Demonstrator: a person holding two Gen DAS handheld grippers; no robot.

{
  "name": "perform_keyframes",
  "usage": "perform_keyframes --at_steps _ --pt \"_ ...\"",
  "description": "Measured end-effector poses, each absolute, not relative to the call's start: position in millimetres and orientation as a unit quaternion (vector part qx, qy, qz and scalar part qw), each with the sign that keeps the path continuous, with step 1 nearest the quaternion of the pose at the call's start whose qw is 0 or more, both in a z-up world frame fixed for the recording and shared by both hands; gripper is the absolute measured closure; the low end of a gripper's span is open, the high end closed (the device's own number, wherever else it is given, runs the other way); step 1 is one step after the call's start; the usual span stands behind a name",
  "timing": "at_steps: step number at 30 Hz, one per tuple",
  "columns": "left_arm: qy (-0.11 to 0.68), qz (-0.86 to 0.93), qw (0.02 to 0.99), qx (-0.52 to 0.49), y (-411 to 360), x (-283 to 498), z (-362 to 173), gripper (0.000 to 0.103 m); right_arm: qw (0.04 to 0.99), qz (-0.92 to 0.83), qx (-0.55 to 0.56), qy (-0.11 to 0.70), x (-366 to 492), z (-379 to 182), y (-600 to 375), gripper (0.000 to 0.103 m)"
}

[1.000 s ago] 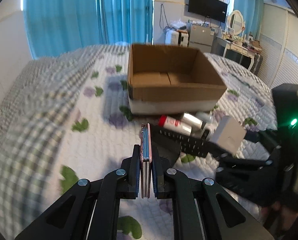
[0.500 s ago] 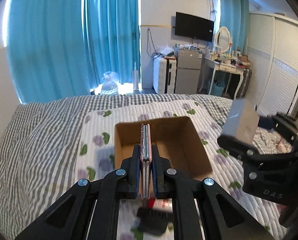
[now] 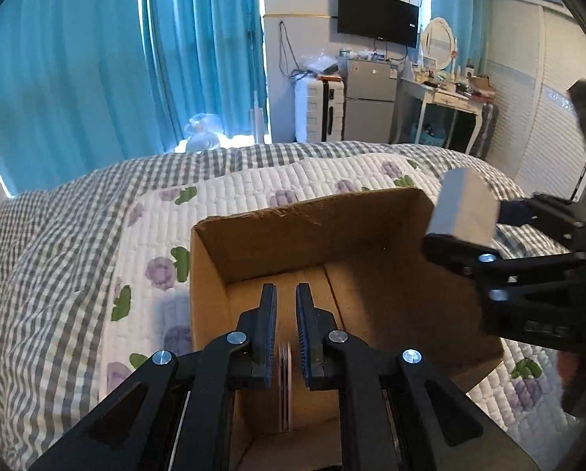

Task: Organize rigid objects
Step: 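Carry the pink phone and white charger into the box and open both tools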

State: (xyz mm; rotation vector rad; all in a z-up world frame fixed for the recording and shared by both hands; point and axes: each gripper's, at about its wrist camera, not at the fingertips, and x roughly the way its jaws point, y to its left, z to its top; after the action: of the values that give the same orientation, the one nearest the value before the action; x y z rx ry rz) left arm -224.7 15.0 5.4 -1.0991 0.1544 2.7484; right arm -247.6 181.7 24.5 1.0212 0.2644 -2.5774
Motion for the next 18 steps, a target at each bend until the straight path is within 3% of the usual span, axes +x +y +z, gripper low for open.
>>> perform_keyframes --at_steps 3,5,6,7,9,12,15,18 --pt "0.050 0.926 0.087 -0.365 13 -218 8 0.089 0.182 -0.909 0.363 0.089 -254 15 186 0.033" --pt "0.054 0.929 0.084 -0.356 13 -208 15 0.081 0.186 -0.909 0.366 0.079 -253 14 190 0.028" --pt "0.054 0.932 0.083 -0.350 13 -200 20 0.069 0.185 -0.910 0.365 0.072 -251 15 193 0.021" --pt "0.054 0.933 0.082 -0.346 12 -196 23 0.049 0.182 -0.916 0.352 0.061 -245 21 198 0.017" --pt "0.050 0.939 0.075 -0.331 11 -177 35 0.029 0.178 -0.923 0.336 0.054 -232 36 202 0.014" --pt "0.047 0.943 0.073 -0.320 9 -147 48 0.022 0.166 -0.929 0.326 0.065 -207 57 208 0.013" --pt "0.043 0.945 0.064 -0.317 5 -119 51 0.002 0.165 -0.927 0.329 0.071 -178 67 213 0.008" --pt "0.039 0.948 0.045 -0.314 -1 -95 49 0.000 0.170 -0.921 0.338 0.089 -146 66 213 0.009"
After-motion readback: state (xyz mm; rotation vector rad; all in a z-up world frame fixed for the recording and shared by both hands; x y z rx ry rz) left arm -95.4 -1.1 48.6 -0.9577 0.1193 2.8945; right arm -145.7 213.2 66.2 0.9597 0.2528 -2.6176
